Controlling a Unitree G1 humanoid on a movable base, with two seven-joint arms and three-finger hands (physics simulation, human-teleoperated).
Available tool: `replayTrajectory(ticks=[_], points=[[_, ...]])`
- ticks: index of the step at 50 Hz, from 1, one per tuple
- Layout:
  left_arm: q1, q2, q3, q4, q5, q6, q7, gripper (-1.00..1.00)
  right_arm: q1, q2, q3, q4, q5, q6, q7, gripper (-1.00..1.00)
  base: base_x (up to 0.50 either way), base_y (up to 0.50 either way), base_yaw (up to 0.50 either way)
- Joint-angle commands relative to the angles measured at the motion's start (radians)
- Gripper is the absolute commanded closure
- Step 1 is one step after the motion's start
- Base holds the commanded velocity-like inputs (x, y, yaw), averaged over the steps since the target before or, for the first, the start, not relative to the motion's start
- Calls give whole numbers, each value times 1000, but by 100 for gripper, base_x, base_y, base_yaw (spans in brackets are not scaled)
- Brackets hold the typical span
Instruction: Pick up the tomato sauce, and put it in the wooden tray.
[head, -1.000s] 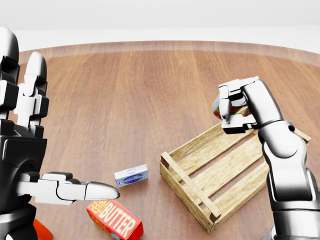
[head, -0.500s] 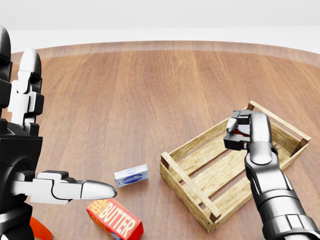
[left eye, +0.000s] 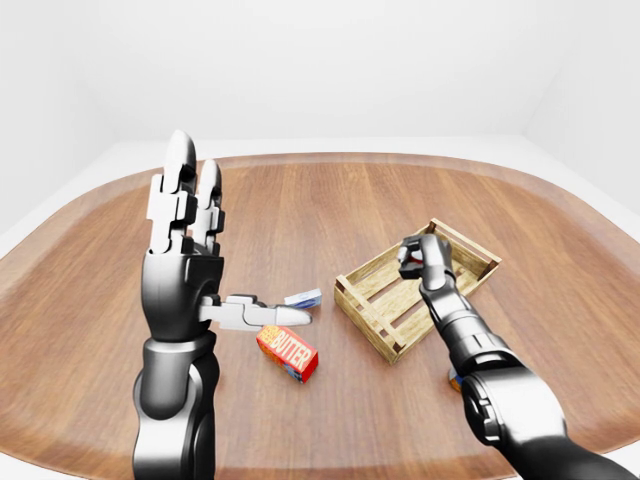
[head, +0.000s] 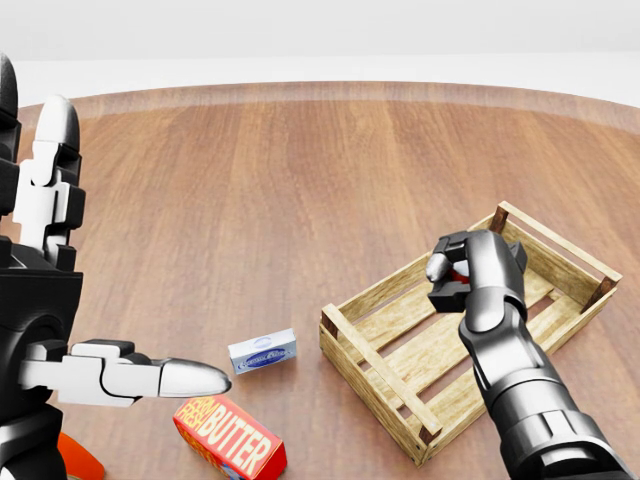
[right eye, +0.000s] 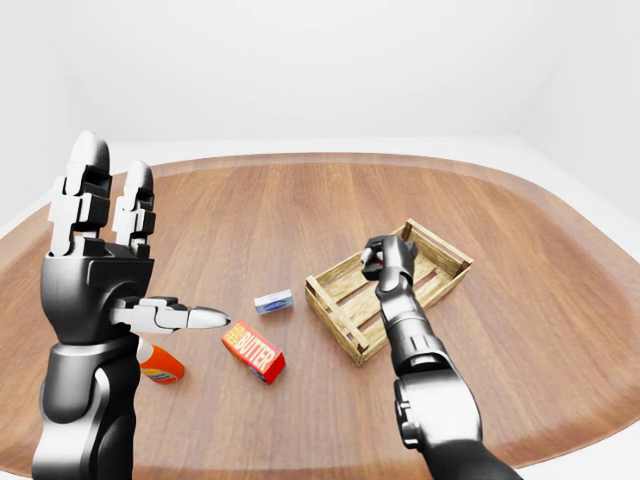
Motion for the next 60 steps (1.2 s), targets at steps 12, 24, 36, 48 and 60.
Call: replayTrajectory(ticks=[12,24,36,48,60], points=[[1,2,2,-2,-4,0,2,-100,35,8,-3,105,-21,0,-40,100,0,0,0],[3,0,-6,-9,2,0,2,-100,68,-22,-12,116,-8,0,-55,100,0,0,0],[3,0,-4,10,4,0,-2,-100,82,-26,-11,137,-9,0,-76,100,0,0,0],[0,0,-2,0,1,0,-1,-100,86,-18,-11,153,-4,0,-91,100,0,0,0],[1,1,0,-7,-1,0,-1,-100,80,-11,-9,158,-1,0,-90,100,0,0,0]])
